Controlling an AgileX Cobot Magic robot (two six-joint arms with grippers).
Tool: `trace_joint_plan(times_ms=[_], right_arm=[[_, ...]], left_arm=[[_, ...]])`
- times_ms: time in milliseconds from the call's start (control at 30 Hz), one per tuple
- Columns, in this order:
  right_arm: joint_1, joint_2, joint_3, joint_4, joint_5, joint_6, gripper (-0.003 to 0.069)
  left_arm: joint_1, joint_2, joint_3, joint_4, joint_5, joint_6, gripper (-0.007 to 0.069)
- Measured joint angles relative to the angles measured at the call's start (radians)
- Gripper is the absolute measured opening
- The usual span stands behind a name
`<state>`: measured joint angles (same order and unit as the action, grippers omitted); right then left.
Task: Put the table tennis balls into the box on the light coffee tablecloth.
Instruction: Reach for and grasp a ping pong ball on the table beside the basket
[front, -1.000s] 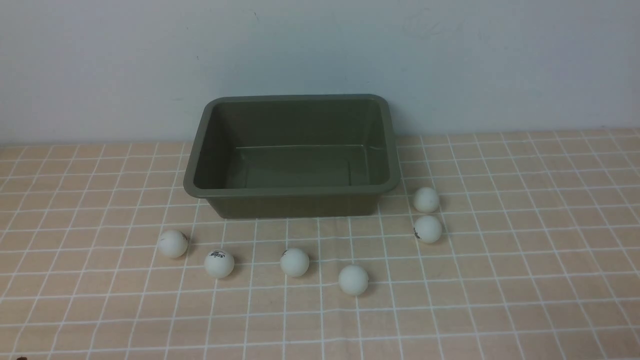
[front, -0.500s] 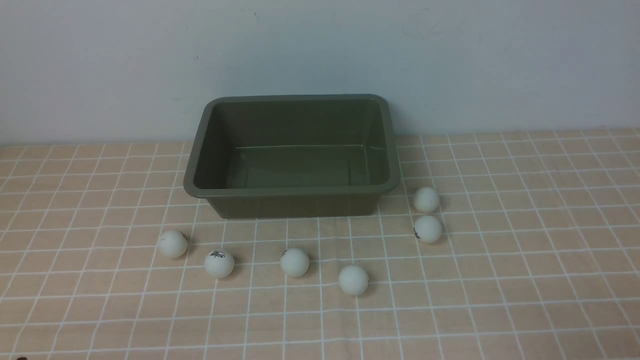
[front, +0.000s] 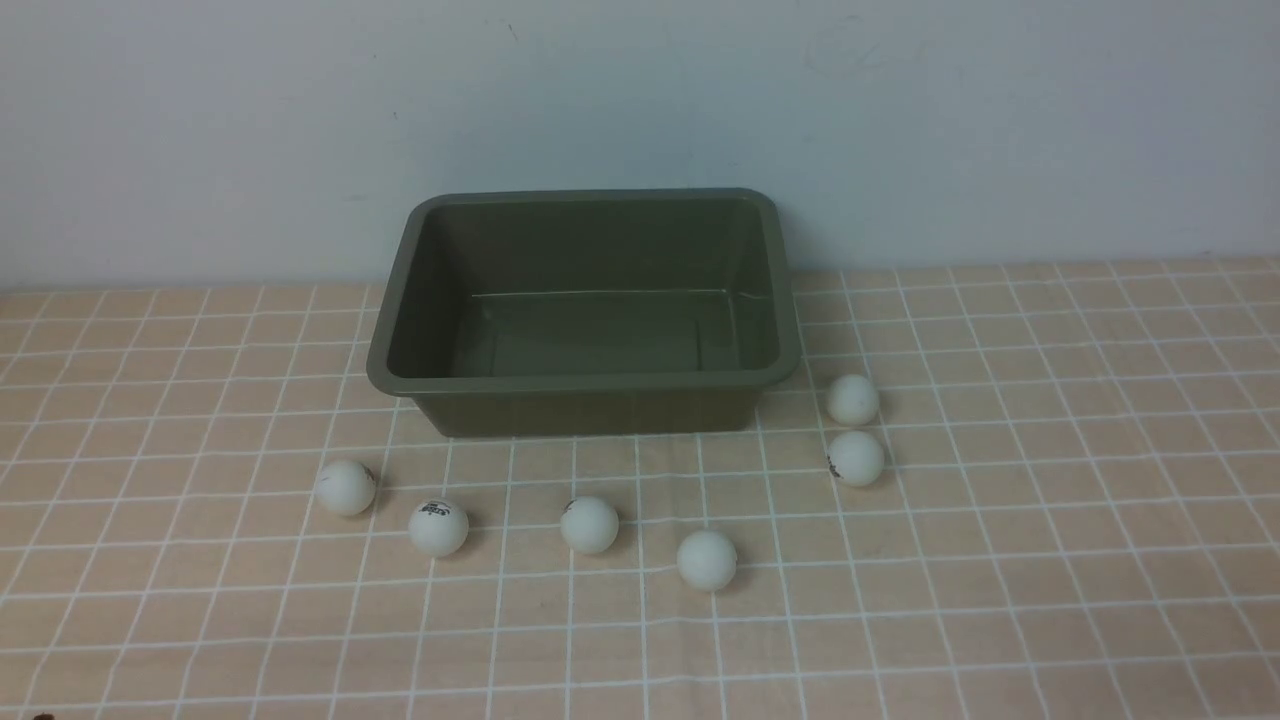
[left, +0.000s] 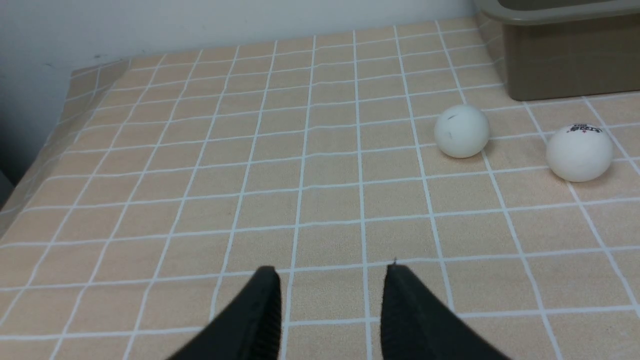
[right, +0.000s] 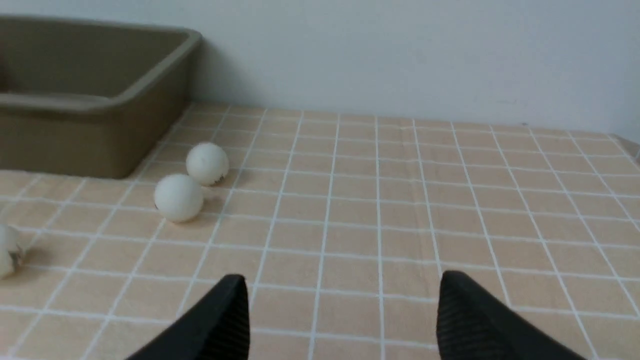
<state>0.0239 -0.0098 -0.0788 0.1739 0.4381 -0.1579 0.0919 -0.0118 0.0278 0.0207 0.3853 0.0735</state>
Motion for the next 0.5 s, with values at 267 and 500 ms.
trace_joint_plan(times_ms=[267,500], right_arm=[[0.000,0.000,-0.259,0.103,0.223,0.004,0.0463],[0.000,0.000,-0.319,0.230,0.287,0.005,0.0463]], left_arm=[[0.000,0.000,0.000,0.000,0.000,0.000,0.0224],[0.000,0.000,0.000,0.000,0.000,0.000,0.0224]])
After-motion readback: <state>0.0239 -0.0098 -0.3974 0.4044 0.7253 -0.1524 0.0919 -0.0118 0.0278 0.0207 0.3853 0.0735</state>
